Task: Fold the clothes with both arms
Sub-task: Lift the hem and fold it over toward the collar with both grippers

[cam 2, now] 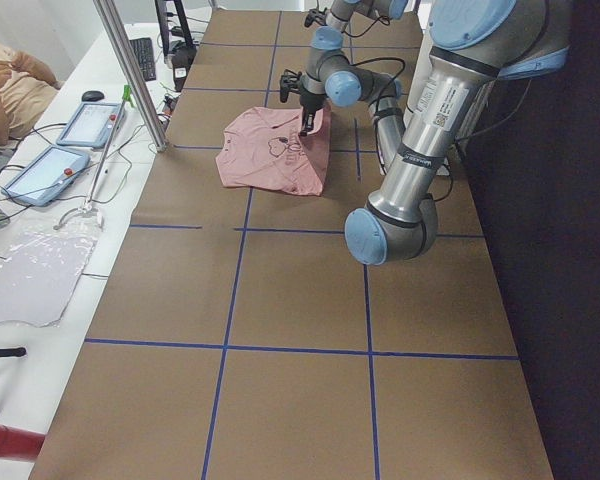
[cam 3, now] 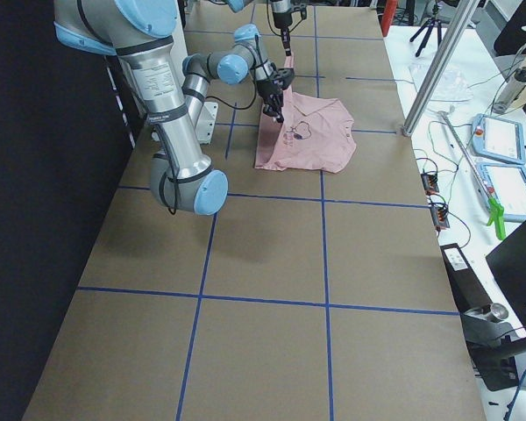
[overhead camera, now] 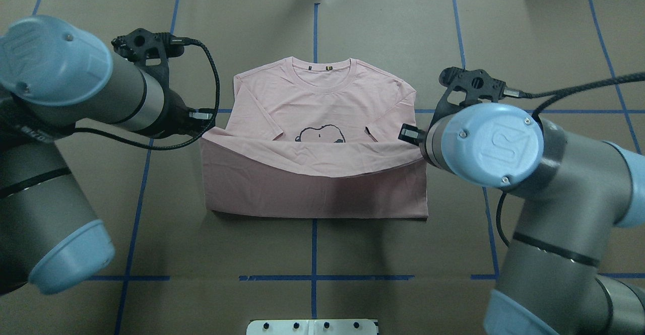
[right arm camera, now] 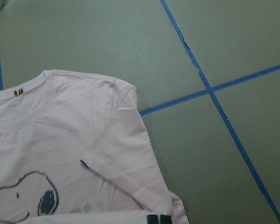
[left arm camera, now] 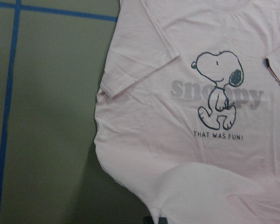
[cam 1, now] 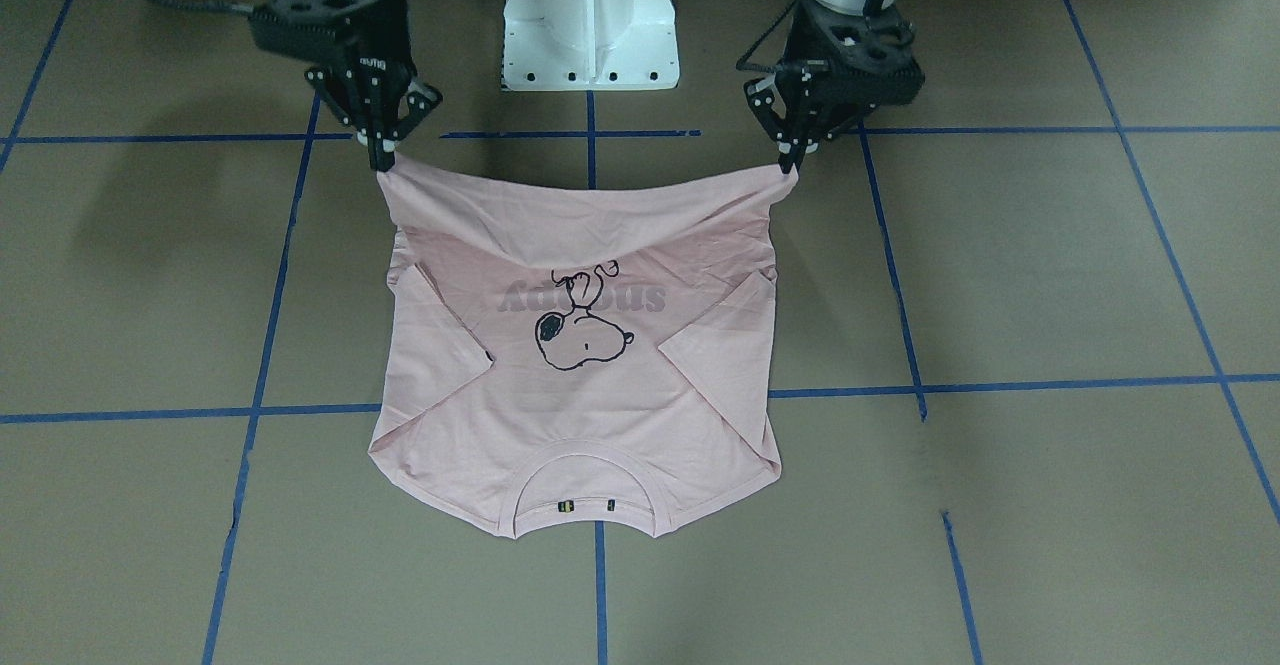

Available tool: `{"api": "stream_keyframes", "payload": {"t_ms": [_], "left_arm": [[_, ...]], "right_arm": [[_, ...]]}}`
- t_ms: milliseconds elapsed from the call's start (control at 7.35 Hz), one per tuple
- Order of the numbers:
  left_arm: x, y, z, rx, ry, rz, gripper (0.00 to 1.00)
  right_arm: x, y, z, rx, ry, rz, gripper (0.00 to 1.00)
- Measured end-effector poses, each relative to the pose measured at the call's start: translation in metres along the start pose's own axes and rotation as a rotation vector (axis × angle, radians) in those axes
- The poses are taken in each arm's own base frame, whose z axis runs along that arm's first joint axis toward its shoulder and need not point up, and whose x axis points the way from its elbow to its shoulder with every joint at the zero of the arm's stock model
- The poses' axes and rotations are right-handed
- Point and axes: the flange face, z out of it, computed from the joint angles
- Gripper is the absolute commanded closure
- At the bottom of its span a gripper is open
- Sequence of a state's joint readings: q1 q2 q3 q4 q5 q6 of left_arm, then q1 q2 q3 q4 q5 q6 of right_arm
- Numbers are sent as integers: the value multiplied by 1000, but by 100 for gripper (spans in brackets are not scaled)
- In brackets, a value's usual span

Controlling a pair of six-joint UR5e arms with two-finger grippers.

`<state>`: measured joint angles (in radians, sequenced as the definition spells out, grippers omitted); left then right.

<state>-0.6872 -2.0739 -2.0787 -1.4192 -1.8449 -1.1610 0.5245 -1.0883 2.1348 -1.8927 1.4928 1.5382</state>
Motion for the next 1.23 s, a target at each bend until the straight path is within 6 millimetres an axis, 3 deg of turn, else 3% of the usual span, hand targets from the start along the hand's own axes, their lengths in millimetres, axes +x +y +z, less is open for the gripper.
{"api": "stream_keyframes", "payload": {"t_ms": [272, 545, 817, 953, 1089, 1225], "left_arm": [[1, -43, 38, 42, -15, 3, 100], [-2, -74, 72, 76, -22, 8, 100], [-7, -103, 104, 94, -32, 18, 100], [-10, -116, 121, 103, -38, 25, 37], [-14, -133, 147, 115, -47, 39, 0], [-20, -148, 175, 132, -53, 71, 0]], "right_arm": [[-12, -52, 61, 44, 11, 6, 100], [-26, -81, 95, 65, 52, 9, 100], [-42, -98, 119, 69, 96, 12, 100], [-51, -106, 139, 72, 110, 13, 100], [-58, -116, 175, 79, 97, 3, 1], [-57, -124, 216, 83, 69, -36, 0]]}}
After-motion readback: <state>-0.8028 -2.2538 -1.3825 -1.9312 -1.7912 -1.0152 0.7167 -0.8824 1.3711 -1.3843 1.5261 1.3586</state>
